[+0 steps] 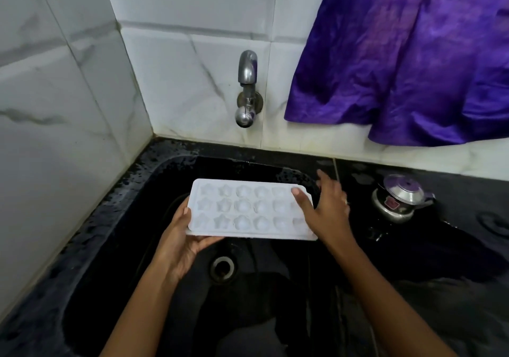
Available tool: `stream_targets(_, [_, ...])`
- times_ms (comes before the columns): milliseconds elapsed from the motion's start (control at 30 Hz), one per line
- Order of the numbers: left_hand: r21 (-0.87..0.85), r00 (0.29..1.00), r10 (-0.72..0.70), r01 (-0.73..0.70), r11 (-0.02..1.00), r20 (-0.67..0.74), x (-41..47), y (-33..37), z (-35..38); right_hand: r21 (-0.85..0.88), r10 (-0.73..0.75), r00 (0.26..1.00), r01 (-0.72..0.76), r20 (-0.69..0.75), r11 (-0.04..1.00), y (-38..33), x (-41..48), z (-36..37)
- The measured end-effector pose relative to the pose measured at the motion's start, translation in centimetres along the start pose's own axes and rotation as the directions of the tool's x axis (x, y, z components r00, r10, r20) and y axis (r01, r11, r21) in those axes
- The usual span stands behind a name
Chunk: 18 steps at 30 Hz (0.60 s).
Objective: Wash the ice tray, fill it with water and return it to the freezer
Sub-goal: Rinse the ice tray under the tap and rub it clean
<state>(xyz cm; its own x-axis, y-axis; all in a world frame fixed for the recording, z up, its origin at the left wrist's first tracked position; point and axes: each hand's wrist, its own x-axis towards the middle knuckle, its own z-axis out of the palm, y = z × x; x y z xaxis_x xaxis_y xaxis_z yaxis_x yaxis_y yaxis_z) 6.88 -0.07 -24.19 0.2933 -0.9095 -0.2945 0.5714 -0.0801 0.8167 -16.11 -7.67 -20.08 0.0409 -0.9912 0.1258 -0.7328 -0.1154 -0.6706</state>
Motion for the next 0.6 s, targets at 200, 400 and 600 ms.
stream_targets(200, [0.004, 1.0, 0.005, -0.005, 1.0, -0.015, 1.8, 0.2, 0.2, -0.148, -0.44, 0.895, 0.447, 0.08, 0.882, -8.3, 9.4, 1.1])
stream_targets(400, [-0.015, 0.999, -0.009, 0.009, 1.0, -0.046, 3.4, 0.4, -0.1, -0.525, -0.516, 0.778, 0.625, 0.359, 0.578, -11.4, 15.8, 5.6])
stream_targets(600, [-0.048, 0.998, -0.01, 0.007, 0.999, -0.06, 4.9, 0.6, -0.9, -0.612, -0.547, 0.734, 0.66, 0.402, 0.436, -11.1, 17.5, 7.3])
